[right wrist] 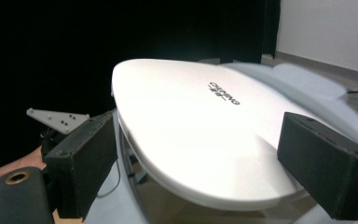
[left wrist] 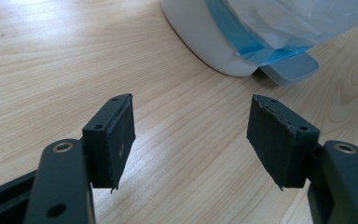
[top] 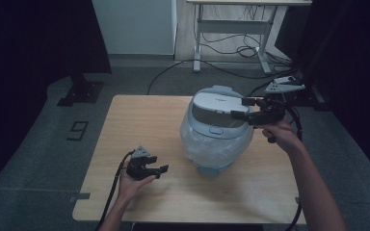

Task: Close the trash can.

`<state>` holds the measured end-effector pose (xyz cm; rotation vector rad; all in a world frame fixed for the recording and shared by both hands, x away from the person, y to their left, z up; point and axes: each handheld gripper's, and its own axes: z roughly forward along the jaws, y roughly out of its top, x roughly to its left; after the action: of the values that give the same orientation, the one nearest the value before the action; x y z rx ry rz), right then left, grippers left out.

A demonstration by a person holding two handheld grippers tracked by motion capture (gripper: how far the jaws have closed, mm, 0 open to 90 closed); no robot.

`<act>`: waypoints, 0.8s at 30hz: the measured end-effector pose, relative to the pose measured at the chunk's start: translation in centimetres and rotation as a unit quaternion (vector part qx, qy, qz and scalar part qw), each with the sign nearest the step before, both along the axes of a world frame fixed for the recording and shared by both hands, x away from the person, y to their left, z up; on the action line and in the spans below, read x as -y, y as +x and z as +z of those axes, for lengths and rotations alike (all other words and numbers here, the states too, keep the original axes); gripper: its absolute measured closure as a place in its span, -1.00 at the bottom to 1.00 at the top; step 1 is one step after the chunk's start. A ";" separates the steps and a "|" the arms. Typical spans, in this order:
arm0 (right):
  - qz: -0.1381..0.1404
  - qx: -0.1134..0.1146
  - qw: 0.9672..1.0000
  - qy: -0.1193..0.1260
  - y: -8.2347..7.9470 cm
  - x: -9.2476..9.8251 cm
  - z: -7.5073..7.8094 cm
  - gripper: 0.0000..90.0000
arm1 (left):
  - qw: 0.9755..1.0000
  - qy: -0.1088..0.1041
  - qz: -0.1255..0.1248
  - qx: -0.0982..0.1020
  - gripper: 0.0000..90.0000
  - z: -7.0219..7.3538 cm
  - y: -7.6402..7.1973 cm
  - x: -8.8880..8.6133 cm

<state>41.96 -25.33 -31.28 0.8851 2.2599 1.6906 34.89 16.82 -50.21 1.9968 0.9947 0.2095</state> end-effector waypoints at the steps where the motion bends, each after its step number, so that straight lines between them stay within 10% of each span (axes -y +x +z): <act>1: 0.001 -0.002 1.000 -0.001 -0.1 0.0 -0.1 -0.74 | 1.000 0.000 0.000 0.001 -0.29 0.0 0.0 0.0; 8: -0.027 -0.017 0.999 -0.007 0.1 -0.2 -1.2 -0.70 | 1.000 0.001 -0.001 0.001 -0.29 -0.1 0.0 0.1; 15: -0.081 0.029 0.993 -0.084 -0.5 -2.2 -1.6 -0.70 | 1.000 0.000 0.001 0.006 -0.28 0.0 -0.1 0.1; 24: -0.111 0.029 0.990 -0.087 -0.5 -3.3 -1.6 -0.69 | 1.000 0.005 0.000 0.000 -0.28 -0.2 0.0 0.1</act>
<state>41.42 -22.01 -32.88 0.9918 2.1410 1.3823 34.85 16.68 -50.39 2.0050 0.9949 0.2151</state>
